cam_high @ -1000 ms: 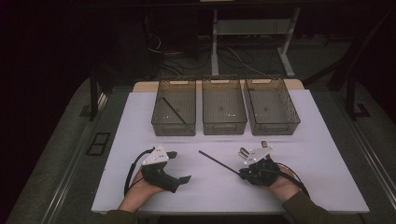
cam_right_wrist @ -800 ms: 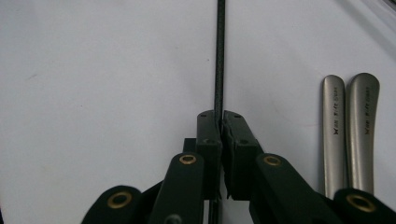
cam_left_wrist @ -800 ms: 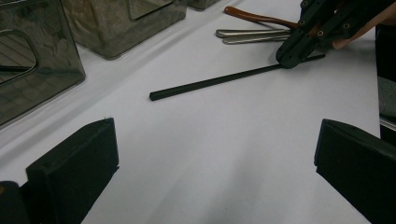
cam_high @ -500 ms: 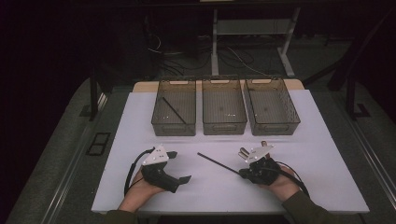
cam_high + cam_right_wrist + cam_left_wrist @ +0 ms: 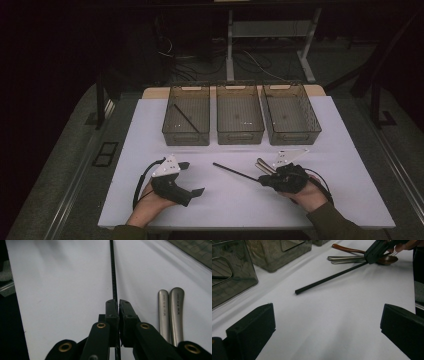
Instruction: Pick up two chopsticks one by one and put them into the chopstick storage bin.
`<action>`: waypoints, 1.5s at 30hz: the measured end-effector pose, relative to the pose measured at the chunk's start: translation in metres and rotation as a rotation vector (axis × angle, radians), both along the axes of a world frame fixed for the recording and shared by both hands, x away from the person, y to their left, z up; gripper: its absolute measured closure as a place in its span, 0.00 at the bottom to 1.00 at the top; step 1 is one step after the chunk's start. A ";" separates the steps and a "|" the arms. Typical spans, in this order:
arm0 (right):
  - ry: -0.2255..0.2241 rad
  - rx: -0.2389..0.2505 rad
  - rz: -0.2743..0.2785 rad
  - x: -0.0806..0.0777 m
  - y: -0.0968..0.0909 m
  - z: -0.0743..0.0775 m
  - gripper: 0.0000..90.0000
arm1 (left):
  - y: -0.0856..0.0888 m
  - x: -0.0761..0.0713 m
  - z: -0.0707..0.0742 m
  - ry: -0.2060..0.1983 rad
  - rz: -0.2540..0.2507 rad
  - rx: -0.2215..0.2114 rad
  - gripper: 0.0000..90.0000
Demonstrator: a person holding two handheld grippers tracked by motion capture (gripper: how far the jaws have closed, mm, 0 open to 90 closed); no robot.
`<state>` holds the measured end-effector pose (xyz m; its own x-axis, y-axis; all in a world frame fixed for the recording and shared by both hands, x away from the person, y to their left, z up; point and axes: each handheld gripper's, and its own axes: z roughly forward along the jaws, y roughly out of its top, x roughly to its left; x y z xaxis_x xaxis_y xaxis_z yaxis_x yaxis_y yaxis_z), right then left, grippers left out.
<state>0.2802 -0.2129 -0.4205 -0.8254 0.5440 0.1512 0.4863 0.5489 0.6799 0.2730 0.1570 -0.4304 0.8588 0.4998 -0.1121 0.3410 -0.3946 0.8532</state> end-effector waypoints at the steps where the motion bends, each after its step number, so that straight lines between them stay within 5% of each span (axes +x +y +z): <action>1: -0.001 0.007 -0.004 0.000 -0.001 0.000 0.96 | 0.000 0.000 0.000 0.000 0.000 0.000 0.00; 21: -0.025 0.071 -0.022 0.007 -0.004 0.019 0.96 | -0.001 0.000 -0.001 -0.003 -0.005 -0.002 0.00; 45: -0.037 0.139 -0.093 0.041 0.015 0.043 0.96 | -0.002 -0.001 0.000 -0.007 -0.003 -0.022 0.00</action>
<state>0.3211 -0.1983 -0.3770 -0.7787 0.5943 0.2011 0.5042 0.4019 0.7644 0.2723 0.1549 -0.4305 0.8611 0.4949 -0.1167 0.3335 -0.3764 0.8643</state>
